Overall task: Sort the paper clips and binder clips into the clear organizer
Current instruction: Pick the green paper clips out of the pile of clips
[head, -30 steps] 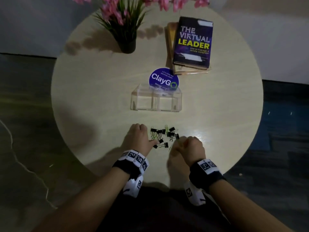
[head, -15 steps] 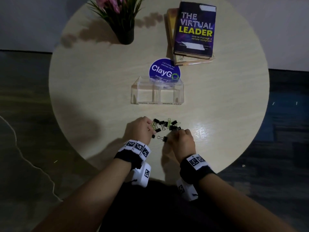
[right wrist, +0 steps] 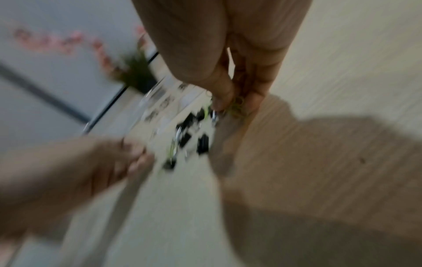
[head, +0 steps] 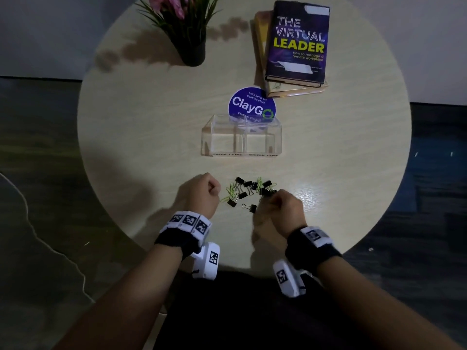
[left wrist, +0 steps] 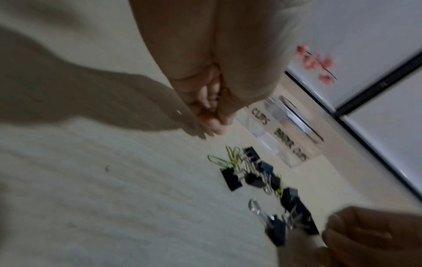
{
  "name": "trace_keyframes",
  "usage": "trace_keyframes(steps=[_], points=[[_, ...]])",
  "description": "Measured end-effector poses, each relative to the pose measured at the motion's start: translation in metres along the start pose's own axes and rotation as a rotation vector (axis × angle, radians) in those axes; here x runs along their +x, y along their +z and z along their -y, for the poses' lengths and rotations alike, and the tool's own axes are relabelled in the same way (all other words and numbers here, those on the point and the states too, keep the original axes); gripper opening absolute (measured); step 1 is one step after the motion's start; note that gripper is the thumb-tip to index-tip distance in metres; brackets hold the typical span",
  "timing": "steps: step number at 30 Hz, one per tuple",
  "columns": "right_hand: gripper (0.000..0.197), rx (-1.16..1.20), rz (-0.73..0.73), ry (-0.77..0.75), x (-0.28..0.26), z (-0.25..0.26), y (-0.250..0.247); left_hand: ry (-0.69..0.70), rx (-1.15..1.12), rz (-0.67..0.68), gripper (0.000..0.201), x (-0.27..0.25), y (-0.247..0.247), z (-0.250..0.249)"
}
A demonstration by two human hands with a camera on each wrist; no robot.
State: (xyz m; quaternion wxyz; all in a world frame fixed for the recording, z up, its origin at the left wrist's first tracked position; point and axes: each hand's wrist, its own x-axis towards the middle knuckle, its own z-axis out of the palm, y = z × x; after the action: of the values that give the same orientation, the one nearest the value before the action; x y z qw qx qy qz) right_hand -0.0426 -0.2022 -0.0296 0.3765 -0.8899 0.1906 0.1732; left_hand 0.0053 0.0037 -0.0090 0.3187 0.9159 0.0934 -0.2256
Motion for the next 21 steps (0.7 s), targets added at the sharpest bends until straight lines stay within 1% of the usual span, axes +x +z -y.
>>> trace_keyframes(steps=[2, 3, 5, 7, 8, 9, 10, 11, 12, 13, 14, 15, 16, 18, 19, 21], points=[[0.033, 0.326, -0.005, 0.095, 0.01, -0.006, -0.019, 0.011, -0.125, 0.006, 0.011, -0.001, -0.005, 0.002], [0.038, 0.51, 0.0, 0.141, 0.015, -0.01, -0.029, 0.034, -0.145, 0.004, 0.011, 0.0, -0.007, 0.004], [0.039, 0.808, 0.059, 0.197, 0.027, -0.013, -0.045, 0.076, -0.096, 0.04, 0.023, 0.003, -0.009, 0.009], [0.042, 1.01, 0.157, 0.226, 0.038, -0.012, -0.058, 0.101, -0.025, 0.106, 0.03, 0.006, -0.011, 0.009], [0.045, 1.068, 0.207, 0.237, 0.044, -0.013, -0.063, 0.122, 0.013, 0.145, 0.028, 0.006, -0.011, 0.008], [0.044, 1.098, 0.267, 0.254, 0.049, -0.012, -0.067, 0.153, 0.065, 0.181, 0.023, 0.007, -0.01, 0.006], [0.035, 1.089, 0.321, 0.276, 0.053, -0.01, -0.07, 0.202, 0.129, 0.21, 0.018, 0.009, -0.009, 0.005], [0.02, 1.055, 0.37, 0.296, 0.056, -0.006, -0.073, 0.252, 0.188, 0.243, 0.016, 0.01, -0.008, 0.006], [0.012, 1.012, 0.416, 0.298, 0.058, -0.001, -0.075, 0.288, 0.239, 0.283, 0.02, 0.012, -0.007, 0.007], [0.02, 0.953, 0.434, 0.294, 0.06, 0.002, -0.075, 0.322, 0.281, 0.315, 0.027, 0.014, -0.005, 0.009], [0.022, 0.884, 0.431, 0.277, 0.062, 0.005, -0.075, 0.353, 0.299, 0.328, 0.032, 0.015, -0.004, 0.01], [0.017, 0.793, 0.412, 0.242, 0.063, 0.01, -0.074, 0.381, 0.307, 0.319, 0.033, 0.017, -0.002, 0.011], [0.013, 0.689, 0.39, 0.196, 0.064, 0.013, -0.072, 0.402, 0.315, 0.294, 0.03, 0.018, -0.002, 0.01], [0.029, 0.4, 0.336, 0.063, 0.067, 0.014, -0.065, 0.442, 0.34, 0.246, 0.021, 0.02, 0.0, 0.009], [0.033, 0.241, 0.315, -0.01, 0.066, 0.015, -0.062, 0.453, 0.351, 0.233, 0.017, 0.021, 0.0, 0.008], [0.029, -0.036, 0.271, -0.13, 0.064, 0.016, -0.056, 0.466, 0.375, 0.227, 0.012, 0.022, 0.0, 0.005]])
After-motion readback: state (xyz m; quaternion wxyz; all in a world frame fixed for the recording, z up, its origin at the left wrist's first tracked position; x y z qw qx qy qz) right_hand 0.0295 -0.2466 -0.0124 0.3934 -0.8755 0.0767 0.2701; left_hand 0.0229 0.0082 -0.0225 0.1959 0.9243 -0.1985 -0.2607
